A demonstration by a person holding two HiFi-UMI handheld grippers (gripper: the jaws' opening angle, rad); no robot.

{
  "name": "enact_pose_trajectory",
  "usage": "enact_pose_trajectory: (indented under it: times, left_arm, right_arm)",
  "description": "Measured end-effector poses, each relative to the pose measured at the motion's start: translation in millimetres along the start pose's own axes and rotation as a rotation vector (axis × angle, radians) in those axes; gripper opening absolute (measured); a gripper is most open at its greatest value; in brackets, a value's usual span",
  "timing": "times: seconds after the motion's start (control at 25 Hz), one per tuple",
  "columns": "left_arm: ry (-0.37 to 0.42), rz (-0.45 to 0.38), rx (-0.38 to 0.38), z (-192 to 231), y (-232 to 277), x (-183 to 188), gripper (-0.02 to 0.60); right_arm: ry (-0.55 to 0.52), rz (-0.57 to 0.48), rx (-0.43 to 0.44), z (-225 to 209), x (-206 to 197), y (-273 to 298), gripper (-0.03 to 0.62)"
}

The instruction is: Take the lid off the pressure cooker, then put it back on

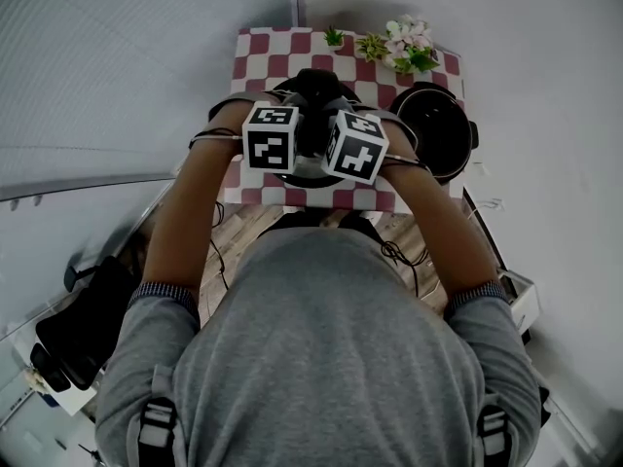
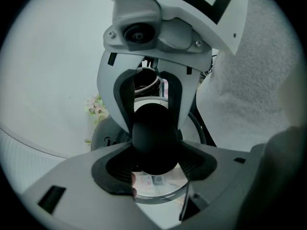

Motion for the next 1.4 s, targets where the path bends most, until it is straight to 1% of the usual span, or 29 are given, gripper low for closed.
enact_pose_trajectory:
  times: [0.28,0.56,0.76,1.16,1.4]
  left_arm:
    - [-0.051,-0.02,-0.025,-13.6,22.0,-37.8,0.302]
    - [-0.085,-0.021,-0.036,-21.2,46.5,-61.3,0.302]
    - [-0.088,-0.014,-0.052,-29.2,71.5,-71.8,0.302]
    - [-0.116,-0.019,-0.105,-40.1,118.2,-84.7,0.302]
    - [-0.125,-0.017,-0.108,-40.0,143.0,-89.6,0.302]
  right_arm:
    - [-0.02,0.025,0.052,10.1,16.1,41.3,0.291]
    - [-0.032,0.026,0.085,15.9,19.6,76.0,0.291]
    - [-0.03,0.032,0.093,22.4,11.6,104.3,0.291]
    - [-0.015,0.035,0.154,33.7,-6.7,149.1,0.291]
    - [-0.016,0.047,0.161,32.5,-16.3,169.0,0.293]
Point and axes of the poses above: the fingertips, and each gripper's own axes: y forward along the fingers, z to its left, x out of its top, the point moved 4 cm from there along -y, backward along the fingers, and after that the axes turned 5 degrees about z, right-handed, at the moved point
